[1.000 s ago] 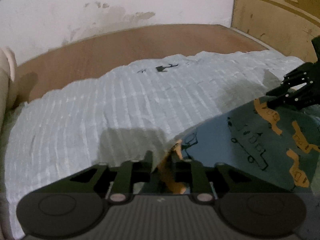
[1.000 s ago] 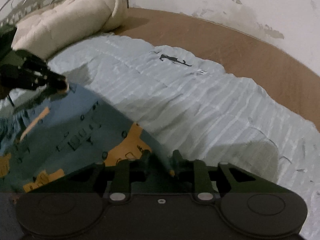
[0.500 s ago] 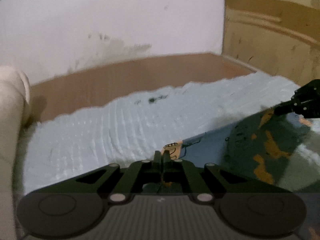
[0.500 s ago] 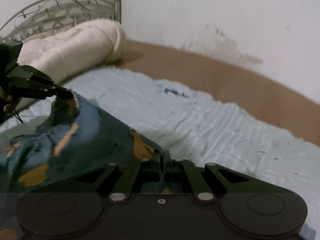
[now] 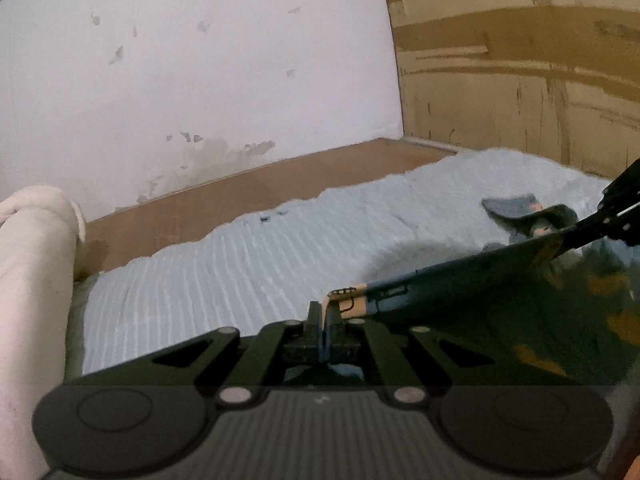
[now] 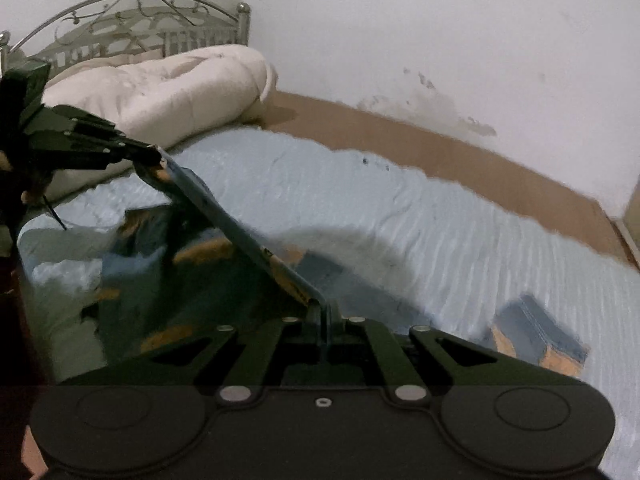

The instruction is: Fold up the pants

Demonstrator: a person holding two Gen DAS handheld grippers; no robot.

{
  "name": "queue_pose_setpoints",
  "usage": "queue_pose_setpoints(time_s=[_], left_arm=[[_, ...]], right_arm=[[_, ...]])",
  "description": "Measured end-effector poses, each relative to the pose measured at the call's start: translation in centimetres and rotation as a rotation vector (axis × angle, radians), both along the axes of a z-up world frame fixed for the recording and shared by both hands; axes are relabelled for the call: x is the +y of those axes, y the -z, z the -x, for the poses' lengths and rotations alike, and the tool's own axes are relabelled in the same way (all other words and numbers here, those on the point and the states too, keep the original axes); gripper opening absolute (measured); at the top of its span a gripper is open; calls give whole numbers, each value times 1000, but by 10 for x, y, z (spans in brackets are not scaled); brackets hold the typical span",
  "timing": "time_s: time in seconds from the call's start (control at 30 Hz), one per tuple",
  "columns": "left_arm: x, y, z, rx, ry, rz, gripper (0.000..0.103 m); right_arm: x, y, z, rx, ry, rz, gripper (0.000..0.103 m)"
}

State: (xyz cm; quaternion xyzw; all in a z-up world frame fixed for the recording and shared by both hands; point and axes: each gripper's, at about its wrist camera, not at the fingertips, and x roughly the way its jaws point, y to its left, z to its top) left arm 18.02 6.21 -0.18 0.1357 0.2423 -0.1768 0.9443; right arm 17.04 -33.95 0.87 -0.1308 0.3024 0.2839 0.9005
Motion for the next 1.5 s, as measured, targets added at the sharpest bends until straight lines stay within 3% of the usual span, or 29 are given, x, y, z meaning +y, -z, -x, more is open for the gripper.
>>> queue_pose_setpoints(time_s=[0.2,0.43,0.6,1.0,1.07,1.17,1.2,1.27,1.3,1.33,1.4,1.5], left_arm=[[-8,33,25,53,-25,-18,1],[4,25,45,57,-6,12,0],[1,43,45,88,-6,-75,0],[-1,63,43,153,-40,-121,0],[-1,65,45,179,-33,-116,1],[2,59,49,203,-42,-42,2],[2,55,51,203,-53,-13,10],[-1,48,56,206,-66,58,37],[-3,45,58,203,-70,87,62],[-8,41,62,193,-78,119,77],[-21,35,66,179,-72,170,86],[-52,31,63,196,-37,259,102]], right_arm=[[5,30,39,2,62,33,0],[4,27,67,-23,42,59,0],[10,34,89,2,5,97,0],[24,53,102,20,-40,162,0],[25,56,103,13,-29,162,0],[22,57,104,12,-11,131,7],[19,55,105,12,-2,105,13],[8,51,106,29,23,24,29],[3,50,107,33,41,-11,41],[-3,48,109,34,58,-48,54],[-18,46,114,22,119,-90,72],[-46,41,118,-7,218,-132,91]])
